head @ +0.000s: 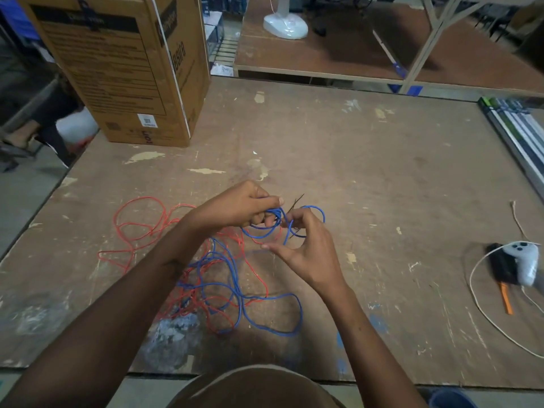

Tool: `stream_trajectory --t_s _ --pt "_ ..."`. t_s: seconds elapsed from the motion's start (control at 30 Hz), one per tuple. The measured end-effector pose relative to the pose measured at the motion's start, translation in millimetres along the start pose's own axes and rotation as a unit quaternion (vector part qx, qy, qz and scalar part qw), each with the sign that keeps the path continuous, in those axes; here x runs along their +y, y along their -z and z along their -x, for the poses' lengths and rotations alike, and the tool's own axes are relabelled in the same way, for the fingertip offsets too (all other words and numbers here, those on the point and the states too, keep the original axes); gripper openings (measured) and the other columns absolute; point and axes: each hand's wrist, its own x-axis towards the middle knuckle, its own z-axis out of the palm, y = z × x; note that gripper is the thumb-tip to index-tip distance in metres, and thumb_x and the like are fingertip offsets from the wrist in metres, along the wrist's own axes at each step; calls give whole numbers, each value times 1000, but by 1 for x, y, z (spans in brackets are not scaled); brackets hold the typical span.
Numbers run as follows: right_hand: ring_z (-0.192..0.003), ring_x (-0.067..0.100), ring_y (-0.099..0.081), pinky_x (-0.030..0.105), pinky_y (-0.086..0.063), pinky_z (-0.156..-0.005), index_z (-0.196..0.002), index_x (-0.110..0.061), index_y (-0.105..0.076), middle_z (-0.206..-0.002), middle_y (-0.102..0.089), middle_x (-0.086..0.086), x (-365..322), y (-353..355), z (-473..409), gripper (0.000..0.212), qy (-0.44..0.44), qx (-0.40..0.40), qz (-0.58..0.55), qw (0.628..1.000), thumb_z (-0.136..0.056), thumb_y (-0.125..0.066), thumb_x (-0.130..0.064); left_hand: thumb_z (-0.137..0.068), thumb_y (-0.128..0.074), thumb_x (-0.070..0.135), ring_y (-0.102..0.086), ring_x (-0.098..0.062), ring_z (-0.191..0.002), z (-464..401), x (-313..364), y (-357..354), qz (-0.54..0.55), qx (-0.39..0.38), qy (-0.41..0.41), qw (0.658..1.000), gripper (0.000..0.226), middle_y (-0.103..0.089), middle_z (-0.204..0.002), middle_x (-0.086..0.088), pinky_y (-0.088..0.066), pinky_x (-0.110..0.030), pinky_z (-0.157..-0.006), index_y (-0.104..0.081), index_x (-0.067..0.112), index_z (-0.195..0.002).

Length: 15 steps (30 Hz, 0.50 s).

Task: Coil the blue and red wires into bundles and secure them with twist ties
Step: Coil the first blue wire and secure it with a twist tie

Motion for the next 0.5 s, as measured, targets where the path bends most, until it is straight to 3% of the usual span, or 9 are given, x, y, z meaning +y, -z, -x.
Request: stream_trajectory --t_s 0.07,0.13,0.23,0.3,0.4,0.5 --pt "-99 2 -70 29 -55 -90 -104 -24 -62 -102 -72 -16 -3 1 -1 28 8 11 0 1000 -88 -82 -14 -108 -57 39 -29 -14 -42 0 -5 0 -34 11 4 999 54 -39 -48 -2 -28 -24 -44 -69 10 -63" --pt "-103 1 -71 22 -52 -84 -104 -22 -65 -104 -77 -14 -6 7 -1 23 -2 -21 -23 1000 -94 -64 0 -105 -59 43 -37 -17 -47 0 -11 0 -99 42 0 994 53 -48 -51 -3 -32 -29 -49 -73 12 -64" --pt "-104 8 -70 29 -54 -85 -112 -27 -73 -107 -74 -13 -1 13 -4 15 3 -75 -48 996 -106 -65 -15 -104 -59 45 -42 -15 -48 1 -17 -2 -134 74 -3 988 53 -54 -51 -1 -37 -31 -55 -74 17 -62" --pt "-98 13 -63 30 -53 -87 -116 -29 -79 -105 -61 -4 9 15 -8 14 19 -72 -35 997 -105 -71 -27 -106 -58 43 -41 -16 -47 1 -19 -2 -119 72 -2 990 54 -51 -49 0 -36 -30 -53 -73 14 -63" --pt "-100 19 -49 25 -43 -94 -111 -25 -83 -103 -41 1 20 19 -14 17 53 -31 29 998 -104 -71 -35 -108 -58 40 -35 -14 -44 3 -22 -7 -56 49 12 997 56 -44 -48 0 -34 -23 -47 -69 8 -64" --pt "-108 20 -42 28 -39 -100 -103 -19 -80 -108 -38 -2 24 28 -20 32 102 -29 114 988 -111 -57 -40 -108 -57 39 -24 -12 -42 8 -23 -12 42 36 8 998 55 -33 -50 -3 -23 -22 -42 -63 12 -61"
